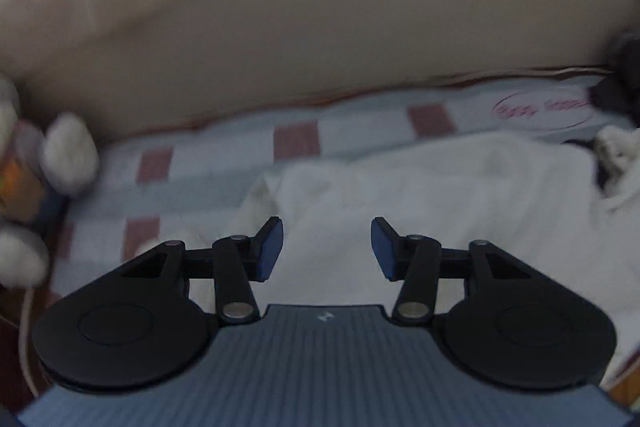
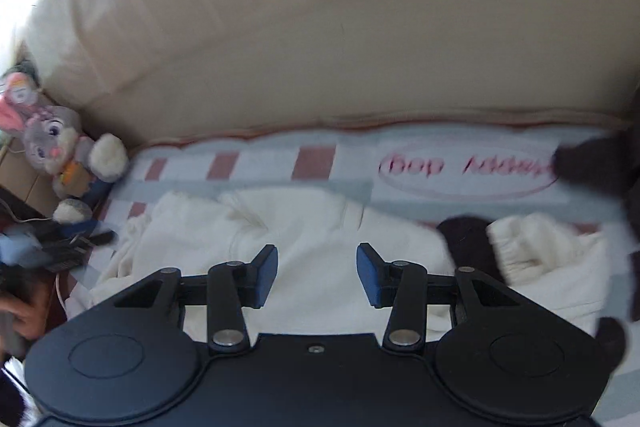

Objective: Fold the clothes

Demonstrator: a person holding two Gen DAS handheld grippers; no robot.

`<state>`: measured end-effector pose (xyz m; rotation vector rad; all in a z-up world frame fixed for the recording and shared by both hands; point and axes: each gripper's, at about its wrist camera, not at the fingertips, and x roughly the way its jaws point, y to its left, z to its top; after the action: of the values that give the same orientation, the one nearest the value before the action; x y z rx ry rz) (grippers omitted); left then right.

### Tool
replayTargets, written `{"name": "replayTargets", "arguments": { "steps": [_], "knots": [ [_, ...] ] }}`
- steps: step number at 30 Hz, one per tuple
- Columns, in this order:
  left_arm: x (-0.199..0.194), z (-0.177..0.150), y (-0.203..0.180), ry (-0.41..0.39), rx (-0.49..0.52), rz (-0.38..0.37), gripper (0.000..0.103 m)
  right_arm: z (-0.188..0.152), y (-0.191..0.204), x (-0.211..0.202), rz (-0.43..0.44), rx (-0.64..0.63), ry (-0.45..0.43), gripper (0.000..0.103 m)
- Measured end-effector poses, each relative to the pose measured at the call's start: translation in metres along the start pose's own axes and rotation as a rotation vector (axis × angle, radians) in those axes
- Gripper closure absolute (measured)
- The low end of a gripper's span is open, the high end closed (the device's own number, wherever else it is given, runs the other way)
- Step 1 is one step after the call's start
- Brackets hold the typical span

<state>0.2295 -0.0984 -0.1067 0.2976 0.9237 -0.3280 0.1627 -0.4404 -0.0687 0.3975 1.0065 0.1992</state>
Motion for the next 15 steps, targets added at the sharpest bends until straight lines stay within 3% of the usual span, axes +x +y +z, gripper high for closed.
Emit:
{"name": "replayTargets", "arguments": {
  "steps": [4, 7, 10, 13, 15],
  "knots": [
    [0.062, 0.004, 0.026, -0.038, -0.008, 0.054, 0.055, 0.021, -0.020, 0.070, -0.116, -0.028, 0.086, 0.053],
    [0.091, 0.015, 0.038, -0.036, -0.097, -0.036, 0.055, 0.023, -0.059, 0.104, -0.173, 0.055, 0.093, 0.053],
    [0.108, 0.018, 0.039, -0.052, -0.205, -0.113, 0.055, 0.018, -0.105, 0.118, -0.127, 0.222, 0.081, 0.053],
    [0.116, 0.018, 0.027, -0.080, -0.215, -0.050, 0.049, 0.008, -0.138, 0.118, -0.082, 0.358, 0.003, 0.051],
    [0.121, 0.015, 0.018, -0.082, -0.173, -0.054, 0.048, -0.005, -0.154, 0.121, 0.015, 0.462, -0.033, 0.039]
  ]
}}
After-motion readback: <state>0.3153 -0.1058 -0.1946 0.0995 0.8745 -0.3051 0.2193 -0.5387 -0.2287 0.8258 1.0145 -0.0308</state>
